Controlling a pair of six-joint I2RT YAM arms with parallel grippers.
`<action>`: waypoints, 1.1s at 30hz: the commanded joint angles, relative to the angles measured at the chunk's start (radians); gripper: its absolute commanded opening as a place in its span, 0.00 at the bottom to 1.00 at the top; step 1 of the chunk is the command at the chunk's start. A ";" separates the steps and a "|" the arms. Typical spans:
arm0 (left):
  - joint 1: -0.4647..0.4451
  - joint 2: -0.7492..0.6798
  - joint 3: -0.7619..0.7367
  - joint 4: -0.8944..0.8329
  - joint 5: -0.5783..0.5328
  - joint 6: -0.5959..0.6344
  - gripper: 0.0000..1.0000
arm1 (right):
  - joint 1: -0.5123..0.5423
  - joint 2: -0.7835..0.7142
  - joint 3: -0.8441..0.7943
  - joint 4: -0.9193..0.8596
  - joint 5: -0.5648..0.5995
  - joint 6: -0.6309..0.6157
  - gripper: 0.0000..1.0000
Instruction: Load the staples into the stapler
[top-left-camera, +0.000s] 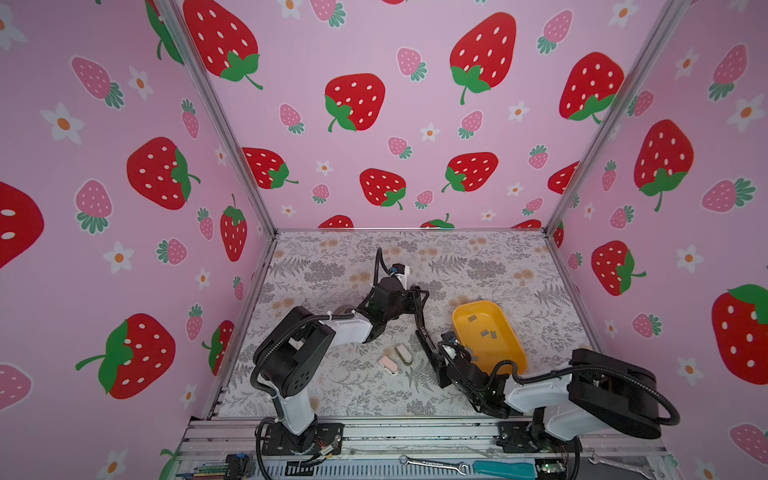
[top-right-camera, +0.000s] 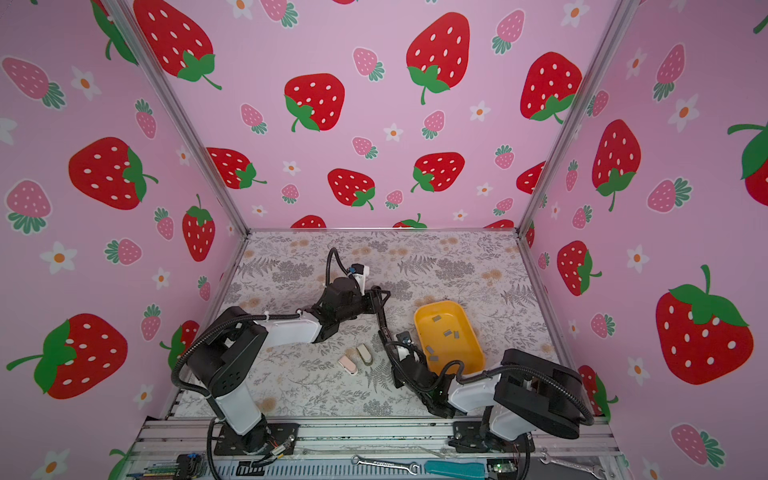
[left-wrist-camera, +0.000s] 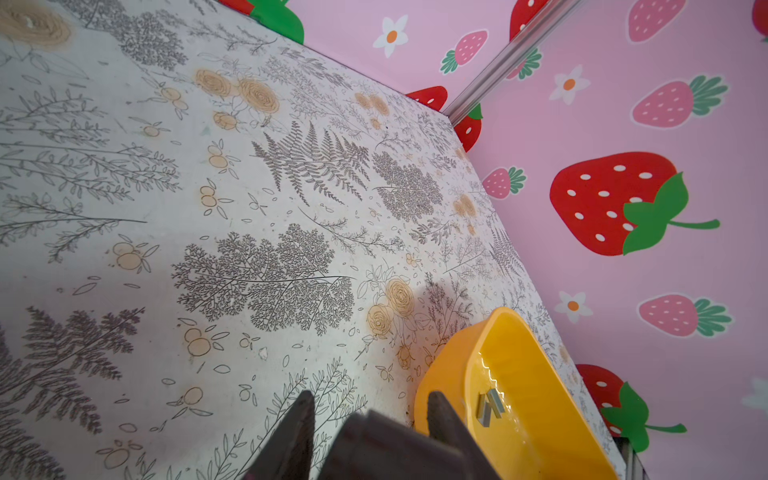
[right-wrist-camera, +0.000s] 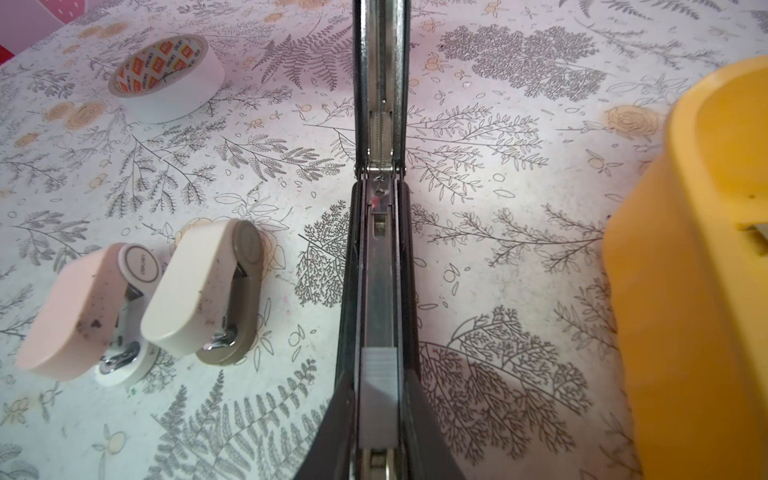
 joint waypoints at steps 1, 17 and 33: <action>-0.051 -0.029 -0.041 0.095 -0.059 0.097 0.45 | 0.006 -0.028 -0.039 0.113 0.045 -0.056 0.09; -0.244 -0.058 -0.232 0.406 -0.181 0.435 0.46 | 0.020 0.040 -0.122 0.310 0.062 -0.112 0.12; -0.263 -0.060 -0.263 0.435 -0.212 0.485 0.50 | 0.066 -0.068 -0.188 0.300 0.136 -0.098 0.38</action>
